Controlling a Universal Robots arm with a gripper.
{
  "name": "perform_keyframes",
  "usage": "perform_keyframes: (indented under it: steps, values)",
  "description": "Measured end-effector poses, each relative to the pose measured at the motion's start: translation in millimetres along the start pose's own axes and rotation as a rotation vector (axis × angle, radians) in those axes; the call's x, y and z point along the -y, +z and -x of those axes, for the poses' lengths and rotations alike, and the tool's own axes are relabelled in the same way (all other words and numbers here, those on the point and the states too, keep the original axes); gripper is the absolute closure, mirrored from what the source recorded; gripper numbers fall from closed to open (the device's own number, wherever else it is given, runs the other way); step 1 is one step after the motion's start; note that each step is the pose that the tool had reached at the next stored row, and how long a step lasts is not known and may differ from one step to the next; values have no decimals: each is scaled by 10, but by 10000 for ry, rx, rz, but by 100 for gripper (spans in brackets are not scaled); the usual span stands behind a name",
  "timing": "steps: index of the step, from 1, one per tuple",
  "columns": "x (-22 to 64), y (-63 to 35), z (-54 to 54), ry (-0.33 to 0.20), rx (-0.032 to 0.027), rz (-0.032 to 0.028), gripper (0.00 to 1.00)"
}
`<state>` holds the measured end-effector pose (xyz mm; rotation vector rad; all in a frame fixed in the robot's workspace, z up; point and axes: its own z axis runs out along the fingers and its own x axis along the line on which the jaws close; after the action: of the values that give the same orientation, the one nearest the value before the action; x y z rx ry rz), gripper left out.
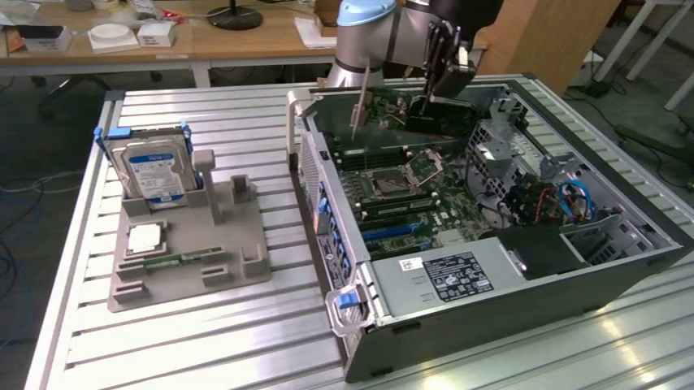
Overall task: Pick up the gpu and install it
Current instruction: 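Insert the gpu into the slot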
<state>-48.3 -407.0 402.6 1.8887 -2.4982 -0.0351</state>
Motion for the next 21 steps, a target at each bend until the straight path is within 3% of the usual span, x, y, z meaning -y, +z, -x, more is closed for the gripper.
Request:
perform_keyframes:
  steps: [13, 15, 18, 21]
  values:
    - [2, 20, -5, -1980, -4, -144, 74]
    - [2, 24, -6, -2260, 10, -226, 74]
    - [3, 27, -7, -2618, 38, -418, 74]
    - [6, 35, -14, -2882, 50, -501, 74]
